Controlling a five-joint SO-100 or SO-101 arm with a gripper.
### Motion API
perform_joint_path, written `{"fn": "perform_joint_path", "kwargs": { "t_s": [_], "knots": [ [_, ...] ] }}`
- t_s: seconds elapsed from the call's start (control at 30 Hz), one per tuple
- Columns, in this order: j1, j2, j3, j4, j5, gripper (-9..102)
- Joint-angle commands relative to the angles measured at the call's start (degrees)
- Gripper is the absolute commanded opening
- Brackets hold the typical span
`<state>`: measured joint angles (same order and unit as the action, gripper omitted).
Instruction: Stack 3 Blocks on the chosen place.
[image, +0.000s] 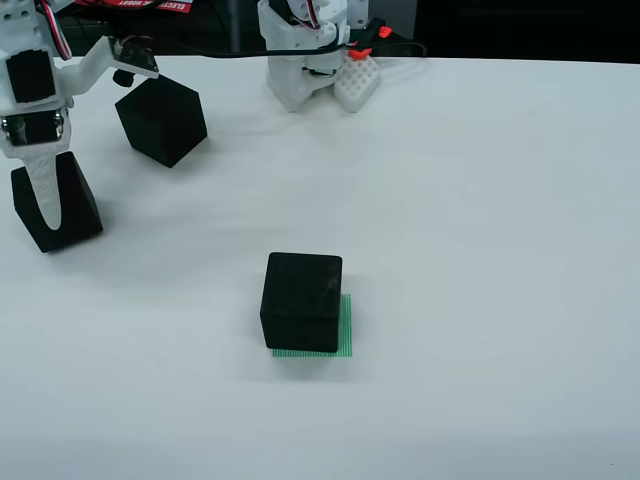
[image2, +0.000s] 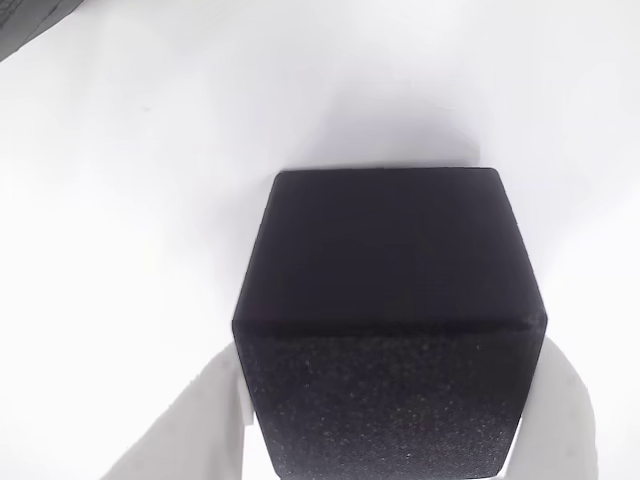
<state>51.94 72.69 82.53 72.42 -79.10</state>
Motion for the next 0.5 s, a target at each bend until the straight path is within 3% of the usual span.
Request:
{"fn": "perform_joint_path", "kwargs": {
  "t_s": [0.0, 0.23, 0.47],
  "knots": [
    [-2.02, 5.45, 2.9, -0.35, -0.26, 18],
    [-9.67, 22.15, 11.6, 2.29, 0.35, 18],
    [-18.46, 35.86, 10.55, 11.07, 0.53, 18]
  ]
}}
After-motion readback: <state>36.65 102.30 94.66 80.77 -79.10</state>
